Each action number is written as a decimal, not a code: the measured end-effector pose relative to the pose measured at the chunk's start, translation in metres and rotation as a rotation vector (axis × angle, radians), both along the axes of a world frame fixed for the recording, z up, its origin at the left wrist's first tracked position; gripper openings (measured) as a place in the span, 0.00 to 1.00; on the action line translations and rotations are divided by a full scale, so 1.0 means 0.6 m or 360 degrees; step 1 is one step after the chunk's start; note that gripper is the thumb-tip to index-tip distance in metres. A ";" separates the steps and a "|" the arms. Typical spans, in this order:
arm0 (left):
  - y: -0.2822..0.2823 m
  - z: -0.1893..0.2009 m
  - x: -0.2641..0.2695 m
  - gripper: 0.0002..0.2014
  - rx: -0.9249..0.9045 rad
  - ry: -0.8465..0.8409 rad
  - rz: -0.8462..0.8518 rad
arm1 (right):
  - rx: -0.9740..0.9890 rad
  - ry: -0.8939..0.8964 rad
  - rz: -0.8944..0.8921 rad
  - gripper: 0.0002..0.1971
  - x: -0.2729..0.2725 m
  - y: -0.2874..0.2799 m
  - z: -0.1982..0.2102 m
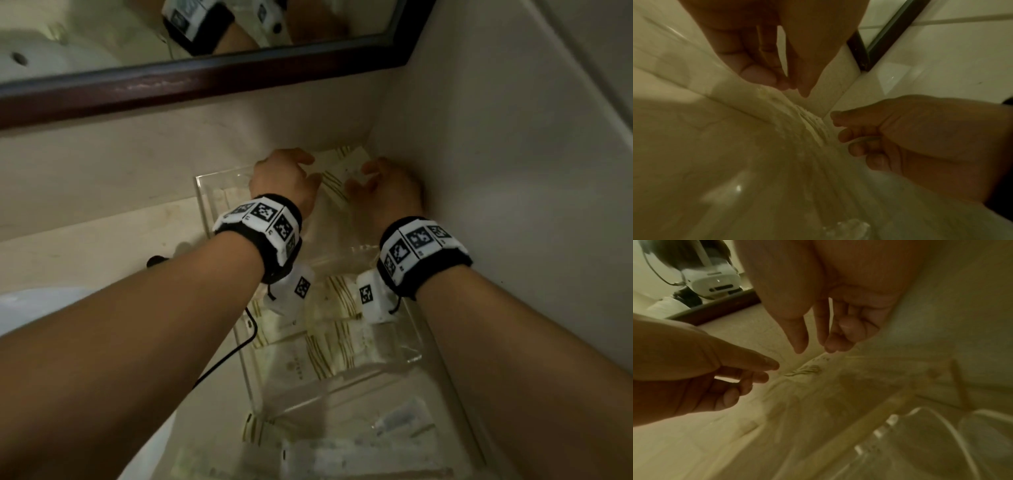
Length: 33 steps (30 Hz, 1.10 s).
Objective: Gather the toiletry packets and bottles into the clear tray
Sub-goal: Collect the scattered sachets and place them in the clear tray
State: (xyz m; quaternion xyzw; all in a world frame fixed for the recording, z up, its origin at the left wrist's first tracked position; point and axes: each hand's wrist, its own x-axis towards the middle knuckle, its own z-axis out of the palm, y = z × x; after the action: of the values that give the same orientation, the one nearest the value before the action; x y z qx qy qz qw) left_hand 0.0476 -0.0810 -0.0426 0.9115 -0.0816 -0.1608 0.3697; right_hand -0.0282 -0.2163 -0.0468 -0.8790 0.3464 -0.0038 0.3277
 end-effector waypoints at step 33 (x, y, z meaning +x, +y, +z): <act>0.141 0.026 -0.189 0.04 0.0332 -0.0028 -0.0173 | -0.0168 0.0085 0.0010 0.07 -0.185 0.076 0.002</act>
State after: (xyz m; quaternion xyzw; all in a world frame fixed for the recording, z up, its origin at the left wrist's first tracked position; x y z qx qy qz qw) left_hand -0.0658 0.0037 -0.0268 0.9406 -0.1171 -0.1802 0.2630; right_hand -0.1391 -0.1707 -0.0458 -0.8959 0.3516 0.0024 0.2716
